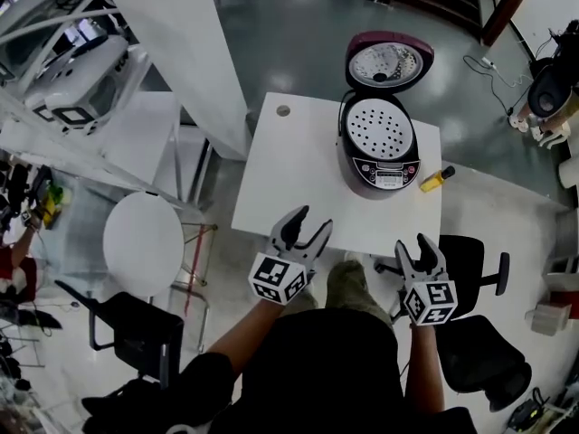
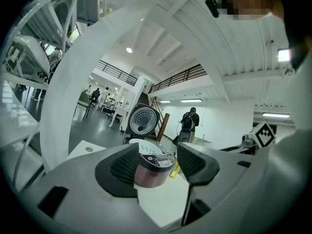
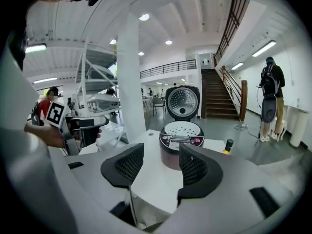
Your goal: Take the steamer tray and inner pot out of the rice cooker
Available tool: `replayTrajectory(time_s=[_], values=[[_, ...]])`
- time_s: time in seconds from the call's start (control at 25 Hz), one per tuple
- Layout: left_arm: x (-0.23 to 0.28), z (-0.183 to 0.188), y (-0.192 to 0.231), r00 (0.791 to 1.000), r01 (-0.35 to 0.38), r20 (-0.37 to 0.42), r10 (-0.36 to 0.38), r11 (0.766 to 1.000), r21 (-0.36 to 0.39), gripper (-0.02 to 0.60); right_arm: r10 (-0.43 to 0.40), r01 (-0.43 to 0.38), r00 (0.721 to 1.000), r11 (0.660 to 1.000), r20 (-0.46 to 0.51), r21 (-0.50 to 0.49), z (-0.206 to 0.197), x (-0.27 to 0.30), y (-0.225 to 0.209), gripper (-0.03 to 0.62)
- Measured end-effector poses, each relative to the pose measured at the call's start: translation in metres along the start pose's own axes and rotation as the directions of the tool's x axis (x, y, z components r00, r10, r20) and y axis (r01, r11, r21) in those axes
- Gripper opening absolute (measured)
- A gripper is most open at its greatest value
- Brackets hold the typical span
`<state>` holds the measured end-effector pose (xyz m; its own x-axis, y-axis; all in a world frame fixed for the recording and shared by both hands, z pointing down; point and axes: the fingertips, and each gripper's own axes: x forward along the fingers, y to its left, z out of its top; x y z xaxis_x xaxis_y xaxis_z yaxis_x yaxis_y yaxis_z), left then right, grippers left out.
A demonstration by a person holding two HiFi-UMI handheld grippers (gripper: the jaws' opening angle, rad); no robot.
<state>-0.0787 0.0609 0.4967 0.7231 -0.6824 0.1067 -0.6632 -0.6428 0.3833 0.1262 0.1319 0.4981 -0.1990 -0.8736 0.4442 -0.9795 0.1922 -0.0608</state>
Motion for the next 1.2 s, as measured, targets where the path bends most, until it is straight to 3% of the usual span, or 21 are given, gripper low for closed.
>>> replayTrajectory(time_s=[0.44, 0.84, 1.2], values=[[0.045, -0.008, 0.008, 0.997, -0.063, -0.037, 0.063, 0.998, -0.009, 0.23, 0.104, -0.104, 0.995, 0.994, 0.009, 0.02, 0.013, 0.059, -0.038, 0.198], [0.136, 0.036, 0.014, 0.992, -0.127, -0.008, 0.127, 0.992, 0.003, 0.23, 0.169, -0.171, 0.985, 0.983, 0.031, 0.066, 0.048, 0.125, -0.116, 0.198], [0.198, 0.022, 0.019, 0.981, -0.186, -0.053, 0.187, 0.982, 0.014, 0.23, 0.213, -0.214, 0.977, 0.973, 0.018, 0.082, 0.054, 0.164, -0.172, 0.198]])
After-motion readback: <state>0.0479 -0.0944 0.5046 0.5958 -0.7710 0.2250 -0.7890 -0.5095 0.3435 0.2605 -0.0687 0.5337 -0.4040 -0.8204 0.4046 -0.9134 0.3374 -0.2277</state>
